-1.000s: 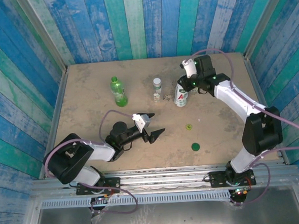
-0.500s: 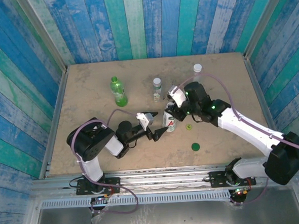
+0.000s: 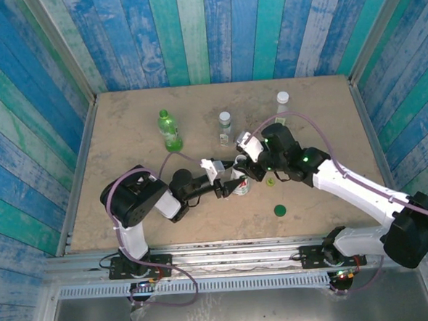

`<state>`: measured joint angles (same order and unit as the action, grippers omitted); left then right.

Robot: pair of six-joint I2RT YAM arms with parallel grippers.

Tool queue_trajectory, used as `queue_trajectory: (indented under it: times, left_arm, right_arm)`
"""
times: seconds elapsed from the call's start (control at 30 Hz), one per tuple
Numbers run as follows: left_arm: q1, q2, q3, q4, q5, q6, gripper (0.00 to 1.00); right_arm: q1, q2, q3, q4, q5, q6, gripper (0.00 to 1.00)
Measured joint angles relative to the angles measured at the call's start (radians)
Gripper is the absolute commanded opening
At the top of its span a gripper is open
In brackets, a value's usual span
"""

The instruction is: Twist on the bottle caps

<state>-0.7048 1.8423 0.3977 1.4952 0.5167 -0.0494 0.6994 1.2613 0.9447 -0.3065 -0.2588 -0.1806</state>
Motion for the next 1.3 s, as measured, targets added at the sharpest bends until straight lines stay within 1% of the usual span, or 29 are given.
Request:
queue_trajectory:
  times: [0.2, 0.37, 0.57, 0.73, 0.9, 1.0, 1.07, 1.23, 1.3]
  left_arm:
    - [0.000, 0.026, 0.006, 0.032, 0.013, -0.018, 0.72]
    - [0.001, 0.042, 0.031, 0.050, 0.027, -0.034, 0.72]
    - [0.001, 0.042, 0.042, 0.056, 0.040, -0.039, 0.67]
    - [0.001, 0.044, 0.054, 0.053, 0.055, -0.040, 0.58]
    - [0.001, 0.044, 0.055, 0.053, 0.060, -0.042, 0.52]
    - [0.001, 0.044, 0.055, 0.052, 0.059, -0.041, 0.51]
    - [0.001, 0.044, 0.055, 0.052, 0.059, -0.041, 0.50]
    - [0.001, 0.043, 0.054, 0.052, 0.059, -0.033, 0.51]
    - [0.001, 0.043, 0.054, 0.051, 0.060, -0.029, 0.51]
  right_arm:
    - [0.006, 0.016, 0.005, 0.000, -0.001, -0.010, 0.39]
    - [0.008, 0.027, 0.013, 0.001, -0.005, -0.012, 0.39]
    - [0.010, 0.034, 0.017, 0.005, -0.008, -0.016, 0.40]
    - [0.011, 0.034, 0.017, 0.007, -0.008, -0.018, 0.42]
    - [0.014, 0.033, 0.017, 0.001, -0.010, -0.016, 0.55]
    - [0.017, 0.016, 0.017, -0.003, -0.010, -0.003, 0.68]
    - [0.019, -0.017, 0.015, 0.000, -0.006, 0.010, 0.75]
    - [0.020, -0.187, -0.051, 0.070, 0.038, 0.050, 0.81]
    - [0.020, -0.269, -0.100, 0.095, 0.092, 0.087, 0.81]
